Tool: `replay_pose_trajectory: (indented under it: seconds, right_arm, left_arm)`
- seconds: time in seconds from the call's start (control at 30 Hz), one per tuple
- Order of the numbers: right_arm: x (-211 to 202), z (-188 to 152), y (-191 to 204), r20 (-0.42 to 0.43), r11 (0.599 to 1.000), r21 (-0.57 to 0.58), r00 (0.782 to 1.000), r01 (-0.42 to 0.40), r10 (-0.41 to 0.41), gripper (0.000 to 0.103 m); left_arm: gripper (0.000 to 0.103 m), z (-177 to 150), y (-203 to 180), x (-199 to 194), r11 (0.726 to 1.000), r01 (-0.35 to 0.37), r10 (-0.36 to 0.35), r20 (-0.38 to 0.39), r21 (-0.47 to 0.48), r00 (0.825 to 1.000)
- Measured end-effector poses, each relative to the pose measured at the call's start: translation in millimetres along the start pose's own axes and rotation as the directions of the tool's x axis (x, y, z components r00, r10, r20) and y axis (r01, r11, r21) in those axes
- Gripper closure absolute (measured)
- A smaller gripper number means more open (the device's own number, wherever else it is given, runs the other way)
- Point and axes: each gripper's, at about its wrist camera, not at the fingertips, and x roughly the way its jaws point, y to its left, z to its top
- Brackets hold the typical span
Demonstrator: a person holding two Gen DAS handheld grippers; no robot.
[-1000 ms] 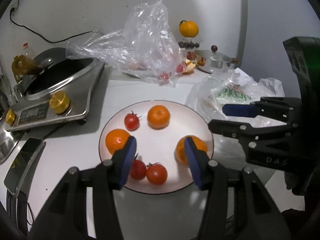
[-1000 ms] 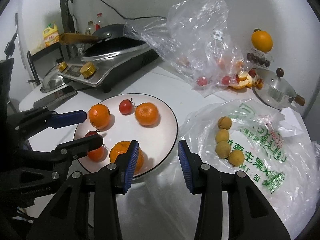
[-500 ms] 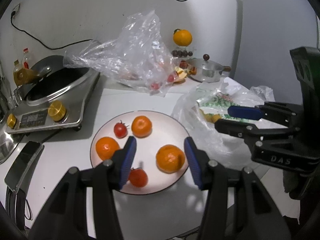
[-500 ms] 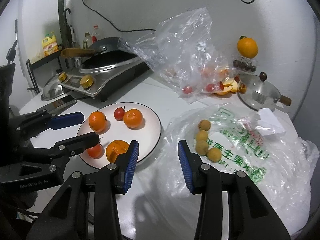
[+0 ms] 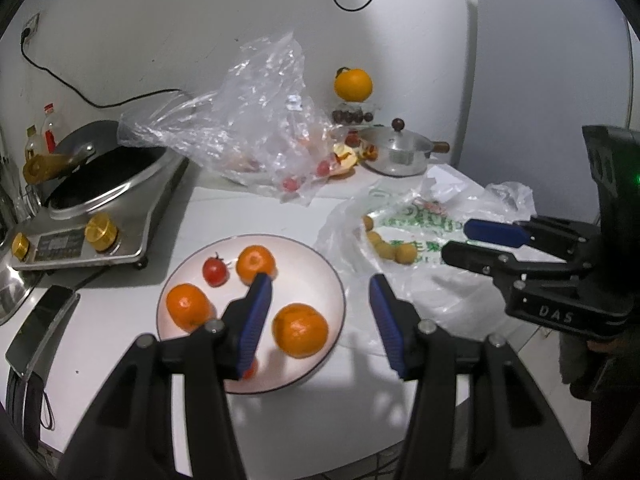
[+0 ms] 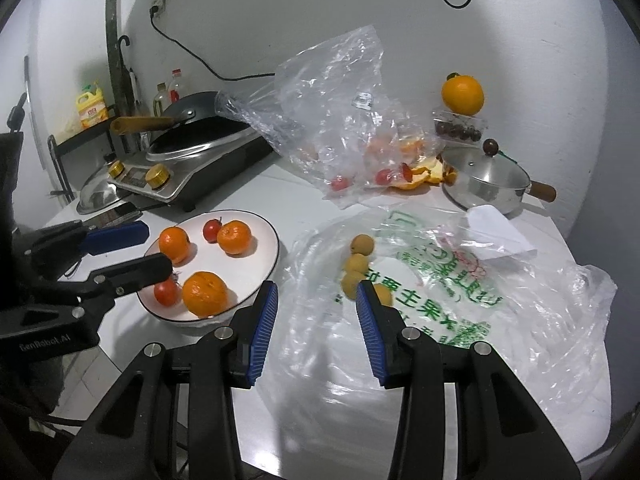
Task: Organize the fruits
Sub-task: 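Move both open tools back over the longans in the fruit bag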
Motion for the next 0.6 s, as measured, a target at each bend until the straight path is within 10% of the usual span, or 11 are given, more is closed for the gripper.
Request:
replay_pose_trajectory:
  seconds: [0.1,0.6]
  right_arm:
    - [-2,-2,-9,0.005,1.0,0.003,1.0,-0.001,0.001,0.06]
    - [14,-5,-58,-0.01,1.0,0.007,1.0,-0.015,0.015,0.07]
  left_arm:
    - [0.033,2,-8,0,1.0,0.001,-0.001,0.006,-0.007,1.0]
    - [0.033,15,-37,27,1.0,-0.011,0.011,-0.01,0.012,1.0]
